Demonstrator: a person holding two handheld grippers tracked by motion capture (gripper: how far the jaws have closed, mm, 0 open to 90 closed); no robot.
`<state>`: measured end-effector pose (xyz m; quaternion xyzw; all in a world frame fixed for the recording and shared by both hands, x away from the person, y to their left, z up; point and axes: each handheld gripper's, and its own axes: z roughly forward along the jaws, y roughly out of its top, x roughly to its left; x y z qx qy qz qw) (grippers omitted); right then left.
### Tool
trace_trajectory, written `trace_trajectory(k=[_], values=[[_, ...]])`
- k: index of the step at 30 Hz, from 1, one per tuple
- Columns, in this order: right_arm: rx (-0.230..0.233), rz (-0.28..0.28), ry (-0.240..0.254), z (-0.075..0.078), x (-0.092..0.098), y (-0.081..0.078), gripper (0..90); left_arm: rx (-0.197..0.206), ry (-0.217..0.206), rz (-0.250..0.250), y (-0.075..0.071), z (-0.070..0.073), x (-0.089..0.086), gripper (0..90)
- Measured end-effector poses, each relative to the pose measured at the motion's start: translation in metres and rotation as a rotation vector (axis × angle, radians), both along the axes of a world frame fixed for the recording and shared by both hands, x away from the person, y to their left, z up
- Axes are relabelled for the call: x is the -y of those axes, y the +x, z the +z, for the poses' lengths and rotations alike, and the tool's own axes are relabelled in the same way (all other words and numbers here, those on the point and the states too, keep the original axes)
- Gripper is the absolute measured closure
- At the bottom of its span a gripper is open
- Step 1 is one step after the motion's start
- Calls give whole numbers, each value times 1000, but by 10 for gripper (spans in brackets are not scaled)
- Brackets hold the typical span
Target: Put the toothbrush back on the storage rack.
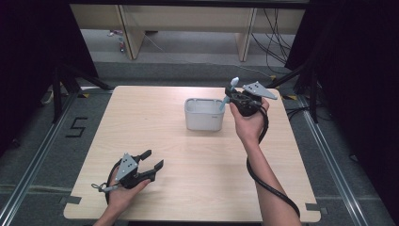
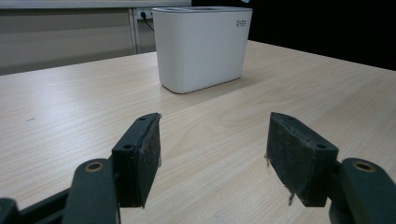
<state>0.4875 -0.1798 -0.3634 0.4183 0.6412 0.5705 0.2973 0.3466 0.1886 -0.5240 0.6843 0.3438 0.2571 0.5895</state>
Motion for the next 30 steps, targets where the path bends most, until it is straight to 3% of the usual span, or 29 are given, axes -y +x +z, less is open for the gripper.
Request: trace_trajectory(k=[11, 14, 16, 23, 25, 26, 30], values=[[-7, -5, -14, -5, -1, 6, 850, -1, 0, 0, 0, 0, 0, 347], [-31, -13, 4, -7, -3, 6, 849, -1, -2, -1, 0, 0, 0, 347], [-18, -9, -8, -9, -3, 8, 849, 0, -2, -1, 0, 0, 0, 347], [-36, -13, -10, -14, -3, 9, 848, 0, -2, -1, 0, 0, 0, 347], [-19, -16, -30, -15, -2, 11, 847, 0, 0, -1, 0, 0, 0, 347], [-38, -12, -18, -15, -3, 10, 847, -1, 0, -1, 0, 0, 0, 347], [-38, -17, -26, -19, -2, 12, 846, -1, 0, -1, 0, 0, 0, 347]])
